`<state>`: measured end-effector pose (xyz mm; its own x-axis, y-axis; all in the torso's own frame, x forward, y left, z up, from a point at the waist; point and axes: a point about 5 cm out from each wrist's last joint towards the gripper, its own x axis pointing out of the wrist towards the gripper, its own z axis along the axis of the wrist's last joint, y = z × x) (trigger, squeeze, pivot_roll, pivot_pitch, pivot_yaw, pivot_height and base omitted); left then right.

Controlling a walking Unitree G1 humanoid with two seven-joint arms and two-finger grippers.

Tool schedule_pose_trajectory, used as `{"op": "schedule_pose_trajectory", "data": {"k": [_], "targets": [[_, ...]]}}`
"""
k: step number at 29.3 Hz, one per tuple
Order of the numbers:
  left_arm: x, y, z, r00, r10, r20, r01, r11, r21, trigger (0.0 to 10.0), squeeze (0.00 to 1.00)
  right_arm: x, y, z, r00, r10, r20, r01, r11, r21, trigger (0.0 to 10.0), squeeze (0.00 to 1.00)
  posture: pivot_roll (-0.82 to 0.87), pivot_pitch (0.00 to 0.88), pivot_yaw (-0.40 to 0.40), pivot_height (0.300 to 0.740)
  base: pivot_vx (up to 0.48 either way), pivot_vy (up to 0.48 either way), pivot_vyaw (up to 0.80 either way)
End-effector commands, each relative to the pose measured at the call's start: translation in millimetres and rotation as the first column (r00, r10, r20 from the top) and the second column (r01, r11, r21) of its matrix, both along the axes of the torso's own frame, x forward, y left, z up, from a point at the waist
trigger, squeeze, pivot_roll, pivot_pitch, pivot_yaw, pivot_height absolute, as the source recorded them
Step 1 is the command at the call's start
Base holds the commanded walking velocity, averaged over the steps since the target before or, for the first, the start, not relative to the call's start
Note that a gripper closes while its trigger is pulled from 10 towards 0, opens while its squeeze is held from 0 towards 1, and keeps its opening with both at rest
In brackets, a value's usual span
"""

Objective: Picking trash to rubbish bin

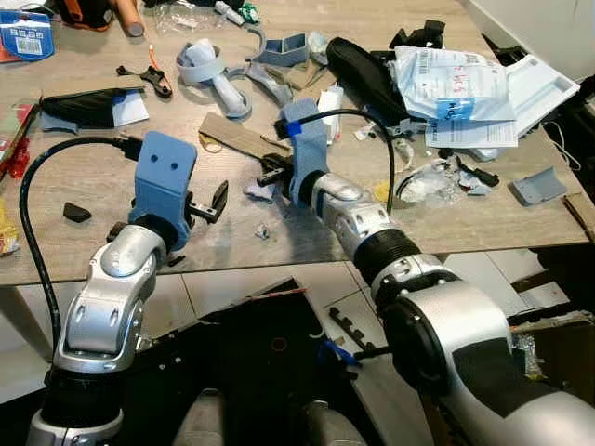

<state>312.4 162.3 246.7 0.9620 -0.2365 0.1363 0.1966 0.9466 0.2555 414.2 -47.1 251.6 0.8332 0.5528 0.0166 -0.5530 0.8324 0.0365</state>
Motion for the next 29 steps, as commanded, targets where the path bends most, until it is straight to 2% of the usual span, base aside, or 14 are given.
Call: {"op": "schedule_pose_trajectory", "data": {"k": [1, 3, 4, 5, 6, 8, 11, 13, 16, 21, 22, 23, 26, 29], "targets": [[-0.1, -1.2, -5, 1.000, -0.008, -0.014, 0.008, 1.000, 0.007, 10.0, 0.00, 1.3, -3.9, 3, 1.000, -0.002, -0.012, 0.003, 1.000, 0.028, 0.0, 0.00, 0.16, 0.379, -0.094, 0.740, 0.000, 0.000, 0.00], [-1.4, -1.3, -6, 1.000, -0.006, -0.016, 0.006, 1.000, -0.001, 10.0, 0.00, 3.8, -12.4, 29, 0.998, -0.004, 0.055, -0.003, 0.990, 0.139, 0.0, 0.00, 0.15, 0.376, -0.089, 0.740, 0.000, 0.000, 0.00], [-1.4, -1.3, -6, 1.000, -0.006, -0.016, 0.006, 1.000, -0.001, 10.0, 0.00, 3.8, -12.4, 29, 0.998, -0.004, 0.055, -0.003, 0.990, 0.139, 0.0, 0.00, 0.15, 0.376, -0.089, 0.740, 0.000, 0.000, 0.00], [-2.0, -2.1, -8, 1.000, -0.008, -0.018, 0.008, 1.000, -0.006, 10.0, 0.00, 4.1, -18.0, 42, 0.995, -0.010, 0.099, -0.009, 0.982, 0.191, 0.0, 0.00, 0.15, 0.376, -0.089, 0.740, 0.000, 0.000, 0.00], [-2.0, -2.1, -8, 1.000, -0.008, -0.018, 0.008, 1.000, -0.006, 10.0, 0.00, 4.1, -18.0, 42, 0.995, -0.010, 0.099, -0.009, 0.982, 0.191, 0.0, 0.00, 0.15, 0.376, -0.089, 0.740, 0.000, 0.000, 0.00], [-1.5, -4.2, -9, 1.000, -0.015, -0.022, 0.015, 1.000, -0.014, 10.0, 0.00, 4.1, -27.2, 55, 0.989, -0.023, 0.143, -0.014, 0.967, 0.253, 0.0, 0.00, 0.14, 0.372, -0.082, 0.740, 0.000, 0.000, 0.00], [0.6, -7.7, -9, 1.000, -0.025, -0.018, 0.025, 0.999, -0.020, 10.0, 0.00, 4.2, -36.4, 55, 0.987, -0.044, 0.157, 0.000, 0.964, 0.266, 0.0, 0.00, 0.13, 0.362, -0.077, 0.740, 0.000, 0.000, 0.00], [0.6, -7.7, -9, 1.000, -0.025, -0.018, 0.025, 0.999, -0.020, 10.0, 0.00, 4.2, -36.4, 55, 0.987, -0.044, 0.157, 0.000, 0.964, 0.266, 0.0, 0.00, 0.13, 0.362, -0.077, 0.740, 0.000, 0.000, 0.00], [3.7, -11.1, -7, 1.000, -0.030, -0.005, 0.030, 0.999, -0.036, 10.0, 0.00, 1.2, -48.1, 56, 0.981, -0.059, 0.186, -0.001, 0.953, 0.303, 0.0, 0.00, 0.12, 0.333, -0.076, 0.740, 0.000, 0.000, 0.00], [4.4, -14.5, -11, 1.000, -0.025, -0.009, 0.025, 0.998, -0.050, 10.0, 0.00, -3.6, -55.1, 43, 0.972, -0.084, 0.218, 0.031, 0.972, 0.232, 0.0, 0.00, 0.12, 0.303, -0.075, 0.740, 0.000, 0.000, 0.00], [3.8, -16.9, -13, 1.000, -0.026, -0.018, 0.025, 0.998, -0.056, 10.0, 0.00, -6.3, -57.2, 32, 0.972, -0.093, 0.215, 0.048, 0.978, 0.203, 7.5, 0.00, 0.12, 0.292, -0.075, 0.740, 0.000, 0.000, 0.00], [2.9, -21.0, -18, 0.999, -0.020, -0.042, 0.018, 0.998, -0.060, 10.0, 0.00, -12.4, -61.7, 13, 0.972, -0.115, 0.204, 0.082, 0.984, 0.161, 10.0, 0.00, 0.13, 0.278, -0.067, 0.740, 0.000, 0.000, 0.00], [3.1, -22.0, -22, 0.997, -0.002, -0.072, -0.005, 0.995, -0.101, 10.0, 0.00, -18.3, -68.6, -1, 0.963, -0.171, 0.210, 0.144, 0.980, 0.137, 10.0, 0.00, 0.13, 0.258, -0.058, 0.740, 0.000, 0.000, 0.00], [1.8, -21.6, -19, 0.999, 0.016, -0.049, -0.022, 0.992, -0.126, 10.0, 0.00, -26.6, -78.8, -1, 0.929, -0.242, 0.279, 0.213, 0.968, 0.131, 10.0, 0.00, 0.14, 0.234, -0.049, 0.740, 0.000, 0.000, 0.00]]}}
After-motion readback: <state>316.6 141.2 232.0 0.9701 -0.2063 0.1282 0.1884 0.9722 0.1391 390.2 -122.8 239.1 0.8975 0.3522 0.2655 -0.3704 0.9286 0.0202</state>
